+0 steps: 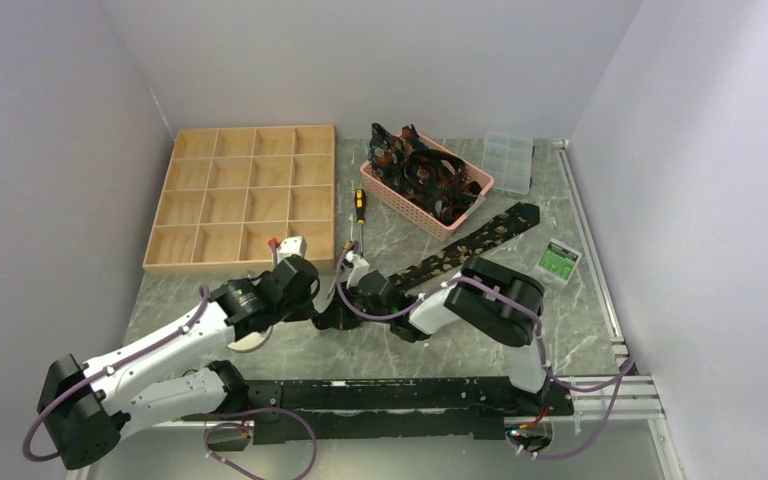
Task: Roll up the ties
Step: Roll the tie at the center of the board.
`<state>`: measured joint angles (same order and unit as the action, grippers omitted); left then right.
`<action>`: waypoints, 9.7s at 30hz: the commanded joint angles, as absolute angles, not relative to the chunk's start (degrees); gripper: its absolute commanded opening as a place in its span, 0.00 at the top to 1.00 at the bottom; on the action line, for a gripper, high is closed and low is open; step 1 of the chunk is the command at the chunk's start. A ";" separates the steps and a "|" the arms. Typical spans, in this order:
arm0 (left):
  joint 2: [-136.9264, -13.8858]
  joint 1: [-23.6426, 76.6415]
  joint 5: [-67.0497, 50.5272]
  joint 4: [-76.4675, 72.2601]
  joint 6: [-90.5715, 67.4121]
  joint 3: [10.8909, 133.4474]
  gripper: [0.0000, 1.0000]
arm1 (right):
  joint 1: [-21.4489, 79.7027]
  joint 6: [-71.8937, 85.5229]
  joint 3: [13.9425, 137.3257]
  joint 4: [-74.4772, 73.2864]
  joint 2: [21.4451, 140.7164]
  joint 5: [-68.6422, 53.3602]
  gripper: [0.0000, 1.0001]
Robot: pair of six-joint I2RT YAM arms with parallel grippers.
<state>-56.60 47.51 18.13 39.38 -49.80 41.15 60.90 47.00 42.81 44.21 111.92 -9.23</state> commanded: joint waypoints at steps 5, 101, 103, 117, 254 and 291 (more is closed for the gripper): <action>-55.61 47.72 21.14 37.66 -48.08 42.93 0.97 | 63.11 48.06 42.66 42.55 114.06 -9.16 0.89; -37.89 45.11 12.14 4.00 -67.36 10.57 0.17 | 56.99 39.21 44.41 12.34 91.15 3.65 0.42; -39.91 44.42 11.01 3.17 -67.07 10.92 0.17 | 56.95 38.95 44.90 12.54 91.06 2.87 0.41; -38.60 43.13 10.97 5.11 -69.50 8.21 0.20 | 55.99 39.43 48.05 10.20 94.50 1.56 0.44; -72.57 38.75 26.59 40.97 -52.99 40.07 0.97 | 14.94 51.45 22.45 3.74 75.71 15.39 0.52; -67.48 44.82 29.90 43.20 -57.15 37.70 0.97 | 60.18 21.68 52.35 14.66 101.46 15.19 0.51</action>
<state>-68.93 44.62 30.65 44.91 -55.90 38.92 60.03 28.16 50.11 12.34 98.56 11.44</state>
